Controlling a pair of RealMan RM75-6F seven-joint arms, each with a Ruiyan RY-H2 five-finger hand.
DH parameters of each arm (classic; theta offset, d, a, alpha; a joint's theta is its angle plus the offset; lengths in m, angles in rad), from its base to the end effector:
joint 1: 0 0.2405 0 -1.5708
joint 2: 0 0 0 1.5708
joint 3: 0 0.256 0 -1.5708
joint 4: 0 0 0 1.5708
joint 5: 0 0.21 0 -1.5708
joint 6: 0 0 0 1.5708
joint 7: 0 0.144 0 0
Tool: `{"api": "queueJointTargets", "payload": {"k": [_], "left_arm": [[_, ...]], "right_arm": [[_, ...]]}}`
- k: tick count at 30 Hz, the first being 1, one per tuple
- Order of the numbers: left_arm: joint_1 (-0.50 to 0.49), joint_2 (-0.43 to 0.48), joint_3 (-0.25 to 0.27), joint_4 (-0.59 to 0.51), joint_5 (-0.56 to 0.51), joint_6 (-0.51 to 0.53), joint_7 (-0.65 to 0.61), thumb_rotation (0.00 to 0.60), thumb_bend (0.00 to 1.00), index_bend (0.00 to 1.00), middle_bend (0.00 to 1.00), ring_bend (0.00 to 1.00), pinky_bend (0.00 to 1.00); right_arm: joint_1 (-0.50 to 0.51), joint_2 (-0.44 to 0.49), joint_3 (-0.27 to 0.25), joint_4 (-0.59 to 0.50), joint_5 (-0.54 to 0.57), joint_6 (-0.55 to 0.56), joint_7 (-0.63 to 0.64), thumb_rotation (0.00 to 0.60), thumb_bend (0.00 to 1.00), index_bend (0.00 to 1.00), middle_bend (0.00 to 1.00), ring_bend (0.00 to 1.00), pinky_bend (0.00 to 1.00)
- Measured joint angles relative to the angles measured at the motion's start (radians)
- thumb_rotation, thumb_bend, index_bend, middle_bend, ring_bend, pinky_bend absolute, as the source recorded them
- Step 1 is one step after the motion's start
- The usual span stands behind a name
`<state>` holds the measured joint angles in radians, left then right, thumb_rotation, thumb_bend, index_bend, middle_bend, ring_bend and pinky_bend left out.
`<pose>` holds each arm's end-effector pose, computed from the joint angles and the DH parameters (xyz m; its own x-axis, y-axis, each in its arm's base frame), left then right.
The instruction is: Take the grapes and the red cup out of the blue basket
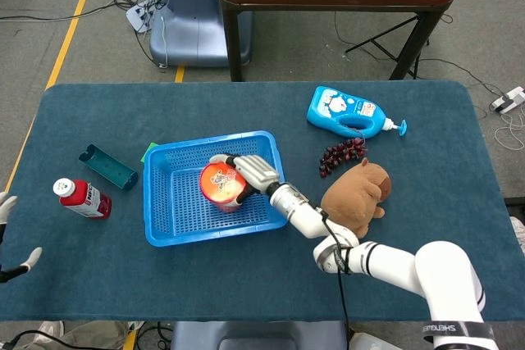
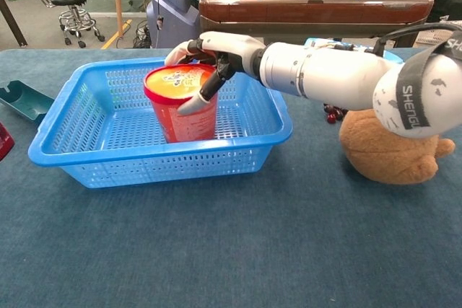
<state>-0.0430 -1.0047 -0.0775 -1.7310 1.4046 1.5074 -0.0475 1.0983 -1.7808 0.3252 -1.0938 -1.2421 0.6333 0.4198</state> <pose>-0.3111 0.1719 0.1957 0.3404 -0.0358 0.9396 0.9357 0.1118 -0.3347 -0.0221 -0.4057 -0.0807 0.0367 -0.5668 0.8230 -0.8920 -0.3900 -0.2288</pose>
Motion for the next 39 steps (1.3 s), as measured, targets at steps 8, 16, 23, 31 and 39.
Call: {"api": "queueJointTargets", "payload": {"k": [8, 16, 23, 31, 39], "left_arm": [[-0.005, -0.003, -0.003, 0.001, -0.001, -0.007, 0.006, 0.6, 0.28, 0.0, 0.0, 0.0, 0.2], [-0.01, 0.001, -0.006, -0.005, 0.002, -0.01, 0.01, 0.6, 0.28, 0.0, 0.0, 0.0, 0.2], [-0.021, 0.0, -0.008, -0.01, 0.012, -0.017, 0.017, 0.6, 0.28, 0.0, 0.0, 0.0, 0.2], [-0.035, -0.006, -0.007, -0.017, 0.027, -0.028, 0.031, 0.6, 0.28, 0.0, 0.0, 0.0, 0.2], [-0.042, -0.007, -0.003, -0.033, 0.042, -0.029, 0.049, 0.6, 0.28, 0.0, 0.0, 0.0, 0.2]], "right_arm": [[-0.011, 0.032, 0.019, -0.042, -0.038, 0.042, 0.055, 0.6, 0.34, 0.47, 0.35, 0.31, 0.5], [-0.04, 0.163, 0.058, -0.164, -0.056, 0.104, 0.07, 0.6, 0.34, 0.47, 0.35, 0.31, 0.5], [-0.108, 0.351, 0.099, -0.286, -0.019, 0.159, 0.03, 0.6, 0.34, 0.47, 0.35, 0.31, 0.5], [-0.193, 0.485, 0.1, -0.323, 0.09, 0.174, -0.037, 0.6, 0.32, 0.47, 0.35, 0.31, 0.5], [-0.208, 0.435, 0.048, -0.198, 0.143, 0.12, -0.049, 0.6, 0.32, 0.47, 0.34, 0.31, 0.5]]}}
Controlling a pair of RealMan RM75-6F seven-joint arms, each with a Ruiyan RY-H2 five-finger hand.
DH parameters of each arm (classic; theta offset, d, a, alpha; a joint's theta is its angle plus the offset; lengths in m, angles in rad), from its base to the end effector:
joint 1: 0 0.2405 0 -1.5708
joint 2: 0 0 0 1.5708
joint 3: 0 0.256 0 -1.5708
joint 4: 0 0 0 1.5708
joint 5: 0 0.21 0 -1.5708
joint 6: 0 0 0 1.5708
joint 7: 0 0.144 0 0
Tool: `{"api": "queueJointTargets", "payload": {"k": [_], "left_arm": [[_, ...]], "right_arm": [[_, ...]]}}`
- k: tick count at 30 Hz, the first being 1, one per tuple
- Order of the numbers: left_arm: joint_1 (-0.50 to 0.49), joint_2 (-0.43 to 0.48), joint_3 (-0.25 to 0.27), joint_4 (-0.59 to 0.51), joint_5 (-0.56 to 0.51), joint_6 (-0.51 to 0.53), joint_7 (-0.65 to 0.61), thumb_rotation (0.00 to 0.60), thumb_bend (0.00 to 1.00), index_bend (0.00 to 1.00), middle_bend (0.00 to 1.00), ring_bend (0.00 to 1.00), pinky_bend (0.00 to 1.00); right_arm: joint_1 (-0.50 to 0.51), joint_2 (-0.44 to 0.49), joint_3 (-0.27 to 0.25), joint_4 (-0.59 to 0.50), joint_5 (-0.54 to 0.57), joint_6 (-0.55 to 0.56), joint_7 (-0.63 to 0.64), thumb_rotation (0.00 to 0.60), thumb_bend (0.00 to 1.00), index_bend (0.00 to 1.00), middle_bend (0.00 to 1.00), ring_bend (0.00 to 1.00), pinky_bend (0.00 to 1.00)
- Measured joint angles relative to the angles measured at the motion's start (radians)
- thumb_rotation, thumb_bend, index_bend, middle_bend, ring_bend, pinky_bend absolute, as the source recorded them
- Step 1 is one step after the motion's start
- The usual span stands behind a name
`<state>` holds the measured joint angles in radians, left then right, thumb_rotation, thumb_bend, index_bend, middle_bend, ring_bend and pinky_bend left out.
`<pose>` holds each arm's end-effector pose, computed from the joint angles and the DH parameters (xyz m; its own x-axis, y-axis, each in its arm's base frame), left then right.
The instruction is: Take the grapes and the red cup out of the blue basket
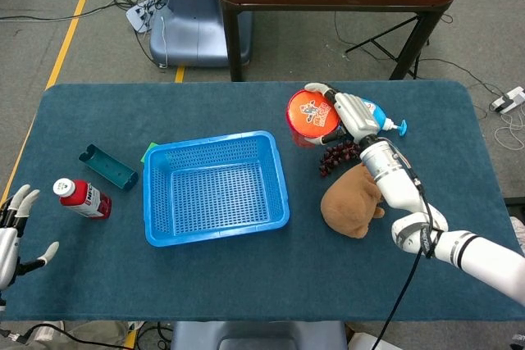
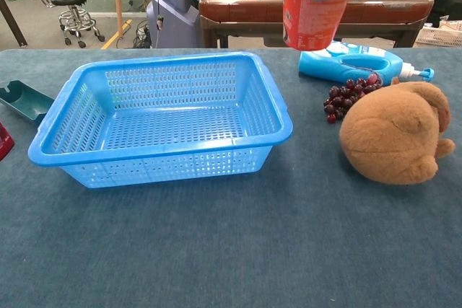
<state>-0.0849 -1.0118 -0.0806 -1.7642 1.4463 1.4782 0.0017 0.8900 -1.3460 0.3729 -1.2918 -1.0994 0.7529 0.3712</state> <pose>-0.2924 0.1852 0.1844 0.3489 -0.0165 0.9370 0.9369 0.0291 -0.3484 -0.1244 -0.4516 0.0938 -0.0433 -0.2508 0.9671 -0.9648 -0.2409 -0.1056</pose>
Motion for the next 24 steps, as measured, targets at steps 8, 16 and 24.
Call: {"api": "queueJointTargets", "payload": {"k": [8, 16, 24], "left_arm": [[0.004, 0.003, 0.003, -0.003, -0.007, 0.005, 0.005, 0.6, 0.28, 0.0, 0.0, 0.0, 0.19], [0.003, 0.004, 0.006, -0.009, -0.004, 0.003, 0.011, 0.6, 0.28, 0.0, 0.0, 0.0, 0.19], [0.003, 0.011, 0.008, -0.02, -0.004, 0.002, 0.02, 0.6, 0.28, 0.0, 0.0, 0.0, 0.19]], "right_arm": [[0.008, -0.127, -0.027, 0.172, -0.021, -0.04, 0.081, 0.6, 0.3, 0.47, 0.33, 0.31, 0.5], [0.03, -0.252, -0.031, 0.359, -0.072, -0.049, 0.195, 0.6, 0.26, 0.47, 0.32, 0.31, 0.5], [0.073, -0.338, -0.039, 0.498, -0.137, -0.086, 0.319, 0.6, 0.17, 0.34, 0.21, 0.19, 0.34]]}}
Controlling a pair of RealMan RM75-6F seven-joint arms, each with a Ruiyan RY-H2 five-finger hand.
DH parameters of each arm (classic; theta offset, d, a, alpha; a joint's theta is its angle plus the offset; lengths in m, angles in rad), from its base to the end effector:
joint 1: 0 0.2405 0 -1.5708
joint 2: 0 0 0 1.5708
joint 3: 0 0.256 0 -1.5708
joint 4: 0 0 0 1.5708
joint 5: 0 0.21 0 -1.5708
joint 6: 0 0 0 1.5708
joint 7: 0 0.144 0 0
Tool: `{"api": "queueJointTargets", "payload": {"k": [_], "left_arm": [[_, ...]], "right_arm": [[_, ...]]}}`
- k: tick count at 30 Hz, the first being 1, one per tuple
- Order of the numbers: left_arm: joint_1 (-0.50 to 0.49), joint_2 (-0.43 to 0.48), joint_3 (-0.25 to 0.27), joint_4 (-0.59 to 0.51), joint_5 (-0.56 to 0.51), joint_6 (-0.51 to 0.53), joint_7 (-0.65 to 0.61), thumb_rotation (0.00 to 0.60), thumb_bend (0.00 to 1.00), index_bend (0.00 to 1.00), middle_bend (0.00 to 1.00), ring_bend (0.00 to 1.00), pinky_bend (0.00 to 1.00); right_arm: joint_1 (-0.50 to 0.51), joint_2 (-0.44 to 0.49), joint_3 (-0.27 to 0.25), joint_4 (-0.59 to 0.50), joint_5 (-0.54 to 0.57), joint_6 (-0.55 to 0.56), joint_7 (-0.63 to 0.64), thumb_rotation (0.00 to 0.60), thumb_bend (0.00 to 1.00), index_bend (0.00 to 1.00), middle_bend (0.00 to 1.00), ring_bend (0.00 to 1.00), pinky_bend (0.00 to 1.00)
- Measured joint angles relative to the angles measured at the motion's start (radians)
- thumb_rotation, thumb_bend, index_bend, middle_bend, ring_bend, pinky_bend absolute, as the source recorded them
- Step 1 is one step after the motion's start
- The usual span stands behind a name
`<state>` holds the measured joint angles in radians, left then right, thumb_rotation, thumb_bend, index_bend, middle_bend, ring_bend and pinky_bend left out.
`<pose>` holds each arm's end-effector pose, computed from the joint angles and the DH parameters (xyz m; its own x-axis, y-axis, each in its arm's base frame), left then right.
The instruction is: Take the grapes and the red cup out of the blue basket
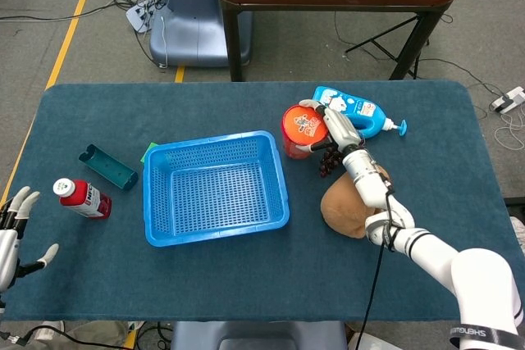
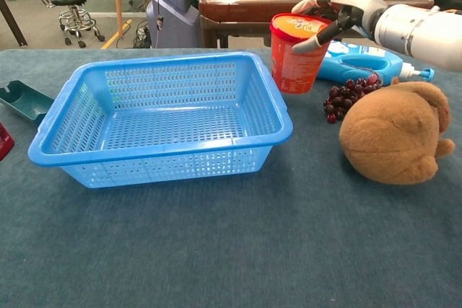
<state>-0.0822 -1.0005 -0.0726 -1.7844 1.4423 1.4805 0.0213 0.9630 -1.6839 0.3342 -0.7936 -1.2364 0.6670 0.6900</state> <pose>-0.2907 0.1824 0.1854 0.3594 -0.0084 0.9332 0.9327 0.0357 -0.3589 -0.1529 -0.4795 0.0141 -0.1572 -0.3095 0.9378 -0.9703 -0.1285 -0.2050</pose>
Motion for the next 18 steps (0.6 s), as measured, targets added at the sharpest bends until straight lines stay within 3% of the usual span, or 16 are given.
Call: {"api": "queueJointTargets", "payload": {"k": [5, 7, 11, 18], "left_arm": [[0.0, 0.001, 0.002, -0.004, 0.0, -0.002, 0.004, 0.6, 0.28, 0.0, 0.0, 0.0, 0.19], [0.0, 0.002, 0.003, -0.004, -0.002, -0.003, 0.005, 0.6, 0.28, 0.0, 0.0, 0.0, 0.19], [-0.001, 0.002, 0.003, -0.002, -0.003, -0.003, 0.002, 0.6, 0.28, 0.0, 0.0, 0.0, 0.19], [-0.005, -0.003, 0.001, 0.002, -0.003, -0.007, 0.001, 0.6, 0.28, 0.0, 0.0, 0.0, 0.19]], "right_arm": [[0.024, -0.017, -0.012, 0.048, -0.026, -0.047, 0.045, 0.6, 0.11, 0.08, 0.07, 0.05, 0.18], [0.026, -0.017, -0.019, 0.054, -0.035, -0.058, 0.058, 0.6, 0.1, 0.01, 0.03, 0.02, 0.13], [0.018, 0.009, -0.03, 0.031, -0.056, -0.062, 0.1, 0.6, 0.1, 0.0, 0.0, 0.0, 0.02], [-0.032, 0.109, -0.054, -0.087, -0.105, 0.007, 0.125, 0.6, 0.09, 0.0, 0.0, 0.0, 0.0]]}}
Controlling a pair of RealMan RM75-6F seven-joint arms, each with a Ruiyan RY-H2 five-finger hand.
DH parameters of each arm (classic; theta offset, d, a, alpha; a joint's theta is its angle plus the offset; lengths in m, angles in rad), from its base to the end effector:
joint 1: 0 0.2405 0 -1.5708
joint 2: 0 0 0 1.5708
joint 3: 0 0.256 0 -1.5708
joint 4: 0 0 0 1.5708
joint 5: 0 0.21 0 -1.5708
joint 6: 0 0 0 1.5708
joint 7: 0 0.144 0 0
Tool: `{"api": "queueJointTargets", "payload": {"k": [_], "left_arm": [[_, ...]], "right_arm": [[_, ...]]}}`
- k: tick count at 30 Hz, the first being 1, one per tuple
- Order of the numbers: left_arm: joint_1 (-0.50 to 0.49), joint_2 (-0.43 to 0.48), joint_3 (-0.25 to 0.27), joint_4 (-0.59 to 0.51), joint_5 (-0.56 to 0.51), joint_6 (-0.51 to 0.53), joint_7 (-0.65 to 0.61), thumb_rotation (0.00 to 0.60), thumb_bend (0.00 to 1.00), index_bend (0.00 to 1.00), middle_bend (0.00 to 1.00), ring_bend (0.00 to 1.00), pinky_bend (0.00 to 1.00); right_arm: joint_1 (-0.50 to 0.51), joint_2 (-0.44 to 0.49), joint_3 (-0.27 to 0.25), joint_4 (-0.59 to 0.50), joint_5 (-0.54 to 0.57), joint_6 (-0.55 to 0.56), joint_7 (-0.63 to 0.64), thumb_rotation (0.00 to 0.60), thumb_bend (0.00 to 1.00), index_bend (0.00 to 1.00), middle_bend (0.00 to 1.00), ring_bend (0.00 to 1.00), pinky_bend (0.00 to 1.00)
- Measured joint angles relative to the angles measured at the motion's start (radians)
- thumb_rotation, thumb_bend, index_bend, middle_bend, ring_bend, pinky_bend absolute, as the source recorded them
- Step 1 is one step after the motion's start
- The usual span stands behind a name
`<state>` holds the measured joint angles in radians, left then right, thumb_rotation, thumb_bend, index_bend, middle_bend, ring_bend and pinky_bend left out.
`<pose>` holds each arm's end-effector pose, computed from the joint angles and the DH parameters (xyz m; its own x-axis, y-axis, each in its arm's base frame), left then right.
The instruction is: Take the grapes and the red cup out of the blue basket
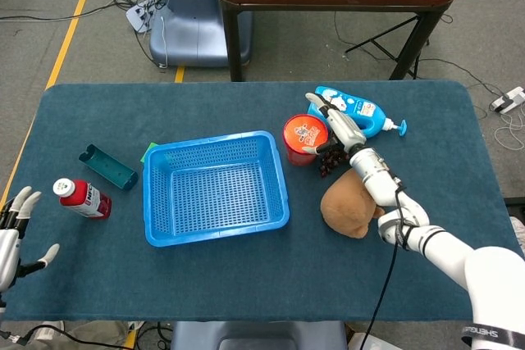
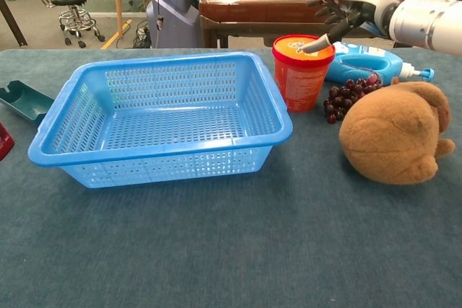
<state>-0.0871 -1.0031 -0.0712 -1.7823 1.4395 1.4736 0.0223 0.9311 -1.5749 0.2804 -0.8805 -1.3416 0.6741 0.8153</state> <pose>-0.2909 0.1836 0.1838 0.3595 -0.0018 0.9332 0.9326 0.0342 -0.3592 -0.1645 -0.4712 0.0363 -0.1379 -0.3607 0.9224 -0.9655 -0.1587 -0.2064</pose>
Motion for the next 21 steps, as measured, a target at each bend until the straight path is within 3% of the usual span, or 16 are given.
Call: {"api": "queueJointTargets", "payload": {"k": [4, 10, 17, 21], "left_arm": [[-0.004, -0.001, -0.001, 0.003, -0.001, -0.004, -0.001, 0.6, 0.28, 0.0, 0.0, 0.0, 0.19], [-0.012, -0.003, -0.006, 0.004, -0.002, -0.01, 0.001, 0.6, 0.28, 0.0, 0.0, 0.0, 0.19], [-0.024, -0.01, -0.011, 0.009, -0.008, -0.023, 0.007, 0.6, 0.28, 0.0, 0.0, 0.0, 0.19], [-0.032, -0.015, -0.016, 0.013, -0.018, -0.032, 0.012, 0.6, 0.28, 0.0, 0.0, 0.0, 0.19]], "right_arm": [[-0.054, 0.067, -0.016, -0.094, -0.019, 0.09, -0.051, 0.6, 0.11, 0.0, 0.0, 0.0, 0.0], [-0.165, 0.177, -0.043, -0.285, -0.012, 0.233, -0.27, 0.6, 0.22, 0.0, 0.05, 0.0, 0.04], [-0.376, 0.333, -0.095, -0.606, 0.025, 0.473, -0.527, 0.6, 0.27, 0.02, 0.13, 0.04, 0.14], [-0.505, 0.413, -0.141, -0.703, 0.023, 0.617, -0.622, 0.6, 0.27, 0.06, 0.15, 0.07, 0.16]]}}
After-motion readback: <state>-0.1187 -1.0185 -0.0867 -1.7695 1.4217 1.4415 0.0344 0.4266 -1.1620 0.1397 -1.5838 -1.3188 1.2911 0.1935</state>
